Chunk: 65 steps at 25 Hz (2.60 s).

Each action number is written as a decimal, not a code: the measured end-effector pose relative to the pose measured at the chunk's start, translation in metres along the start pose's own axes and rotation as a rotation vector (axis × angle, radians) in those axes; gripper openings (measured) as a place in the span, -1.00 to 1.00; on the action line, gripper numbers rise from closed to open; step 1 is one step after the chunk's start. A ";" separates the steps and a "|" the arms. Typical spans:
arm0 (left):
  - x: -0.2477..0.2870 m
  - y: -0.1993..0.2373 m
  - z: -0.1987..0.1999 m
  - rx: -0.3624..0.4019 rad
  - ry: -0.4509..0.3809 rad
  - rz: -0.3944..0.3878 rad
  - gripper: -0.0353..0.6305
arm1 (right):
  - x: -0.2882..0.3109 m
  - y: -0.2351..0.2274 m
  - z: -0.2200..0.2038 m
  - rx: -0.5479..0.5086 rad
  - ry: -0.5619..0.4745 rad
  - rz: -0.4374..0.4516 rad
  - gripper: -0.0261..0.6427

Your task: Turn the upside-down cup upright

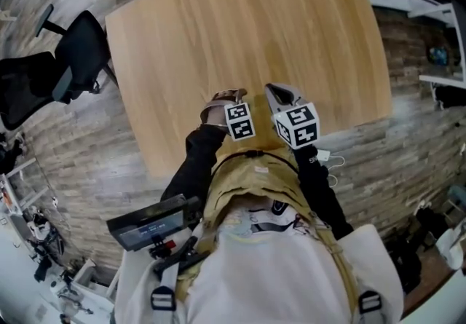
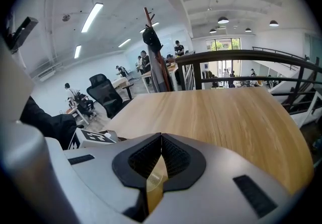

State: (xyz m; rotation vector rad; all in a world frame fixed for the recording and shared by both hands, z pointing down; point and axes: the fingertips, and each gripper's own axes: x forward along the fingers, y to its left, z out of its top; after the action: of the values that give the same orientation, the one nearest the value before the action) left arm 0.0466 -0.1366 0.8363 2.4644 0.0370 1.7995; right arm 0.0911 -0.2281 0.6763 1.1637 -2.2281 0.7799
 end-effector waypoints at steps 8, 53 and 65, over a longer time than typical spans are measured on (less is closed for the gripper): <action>0.030 -0.006 0.005 0.064 0.054 -0.011 0.22 | -0.004 -0.014 -0.009 0.015 0.018 -0.020 -0.86; -0.141 0.044 -0.032 -0.614 -0.475 0.466 -0.06 | -0.060 0.045 0.051 -0.130 -0.223 -0.039 -0.86; -0.341 0.077 0.022 -0.597 -0.829 0.806 -0.89 | -0.110 0.092 0.153 -0.270 -0.468 -0.019 -0.86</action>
State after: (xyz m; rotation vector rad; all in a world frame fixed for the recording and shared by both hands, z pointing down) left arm -0.0398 -0.2397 0.5126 2.6330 -1.4488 0.5434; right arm 0.0433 -0.2287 0.4721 1.3274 -2.5870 0.1929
